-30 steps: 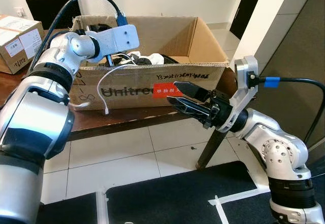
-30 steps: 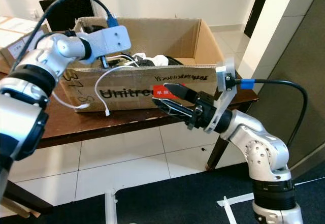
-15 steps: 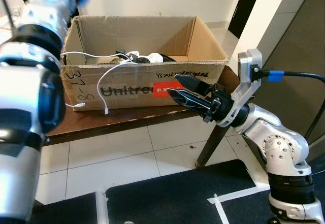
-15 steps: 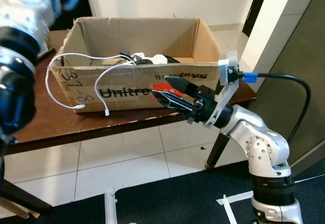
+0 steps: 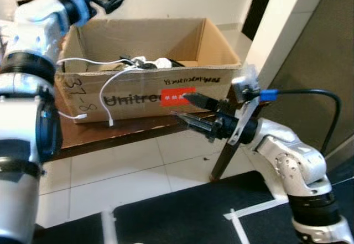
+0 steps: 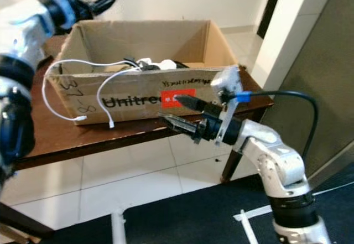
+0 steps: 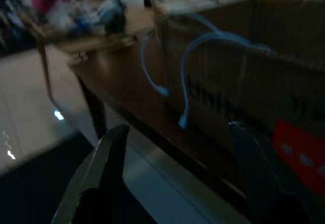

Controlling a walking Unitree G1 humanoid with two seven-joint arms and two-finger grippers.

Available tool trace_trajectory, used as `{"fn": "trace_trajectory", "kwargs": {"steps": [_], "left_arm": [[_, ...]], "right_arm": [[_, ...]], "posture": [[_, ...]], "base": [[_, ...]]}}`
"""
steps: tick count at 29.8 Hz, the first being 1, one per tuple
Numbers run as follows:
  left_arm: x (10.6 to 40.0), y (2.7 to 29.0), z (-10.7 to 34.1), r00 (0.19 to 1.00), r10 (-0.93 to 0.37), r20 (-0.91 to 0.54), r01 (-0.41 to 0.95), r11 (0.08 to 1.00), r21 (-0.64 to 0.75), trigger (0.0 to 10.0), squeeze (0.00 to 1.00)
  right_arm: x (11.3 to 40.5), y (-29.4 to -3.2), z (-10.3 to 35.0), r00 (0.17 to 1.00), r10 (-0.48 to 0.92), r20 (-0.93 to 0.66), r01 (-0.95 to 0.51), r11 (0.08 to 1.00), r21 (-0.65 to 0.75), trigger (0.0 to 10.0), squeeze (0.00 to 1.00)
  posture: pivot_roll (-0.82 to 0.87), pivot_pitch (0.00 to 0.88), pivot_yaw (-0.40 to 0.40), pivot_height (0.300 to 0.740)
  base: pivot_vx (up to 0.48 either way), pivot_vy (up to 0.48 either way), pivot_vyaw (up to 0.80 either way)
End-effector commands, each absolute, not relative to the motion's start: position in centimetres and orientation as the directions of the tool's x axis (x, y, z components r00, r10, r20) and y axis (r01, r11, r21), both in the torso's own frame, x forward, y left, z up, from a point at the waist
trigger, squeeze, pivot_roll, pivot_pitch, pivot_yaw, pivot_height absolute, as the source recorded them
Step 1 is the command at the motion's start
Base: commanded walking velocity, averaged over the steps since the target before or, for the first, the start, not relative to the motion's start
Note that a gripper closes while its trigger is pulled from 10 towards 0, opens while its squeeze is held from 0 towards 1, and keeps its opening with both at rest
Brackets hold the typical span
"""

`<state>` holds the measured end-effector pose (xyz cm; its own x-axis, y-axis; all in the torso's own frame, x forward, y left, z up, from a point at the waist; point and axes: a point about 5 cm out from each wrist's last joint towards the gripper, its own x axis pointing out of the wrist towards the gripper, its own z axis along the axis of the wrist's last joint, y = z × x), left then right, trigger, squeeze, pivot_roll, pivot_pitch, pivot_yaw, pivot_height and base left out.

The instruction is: Picking trash to rubbish bin

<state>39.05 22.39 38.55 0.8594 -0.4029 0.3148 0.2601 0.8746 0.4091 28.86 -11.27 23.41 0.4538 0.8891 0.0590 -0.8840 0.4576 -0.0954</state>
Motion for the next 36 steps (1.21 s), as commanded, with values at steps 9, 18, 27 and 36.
{"fn": "trace_trajectory", "kwargs": {"steps": [9, 18, 27, 36], "left_arm": [[34.6, 26.0, 38.8, 0.86, -0.182, 0.477, 0.025, 0.948, 0.316, 10.0, 1.0], [28.4, 25.7, 34.3, 0.718, -0.599, 0.355, 0.53, 0.801, 0.279, 10.0, 1.0], [26.7, 23.8, 27.4, 0.729, -0.678, -0.097, 0.67, 0.676, 0.308, 10.0, 1.0], [28.6, 26.0, 22.3, 0.944, -0.265, -0.196, 0.33, 0.767, 0.551, 10.0, 1.0]], "right_arm": [[30.5, -9.8, 22.5, 0.554, 0.829, 0.083, -0.823, 0.56, -0.094, 10.0, 0.0], [30.6, -9.0, 21.1, 0.55, 0.833, 0.051, -0.827, 0.552, -0.106, 10.0, 0.0], [30.8, -9.0, 20.8, 0.551, 0.834, 0.037, -0.826, 0.551, -0.12, 10.0, 0.0], [30.8, -9.1, 20.3, 0.555, 0.831, 0.026, -0.823, 0.554, -0.125, 10.0, 0.0]], "posture": [[0.03, 0.104, -0.003, 0.74], [0.04, 0.123, -0.005, 0.74], [0.03, 0.133, -0.007, 0.74], [0.03, 0.138, -0.004, 0.74]], "base": [[0.0, 0.0, 0.0], [0.0, 0.0, 0.0], [0.0, 0.0, 0.0], [0.0, 0.0, 0.0]]}}
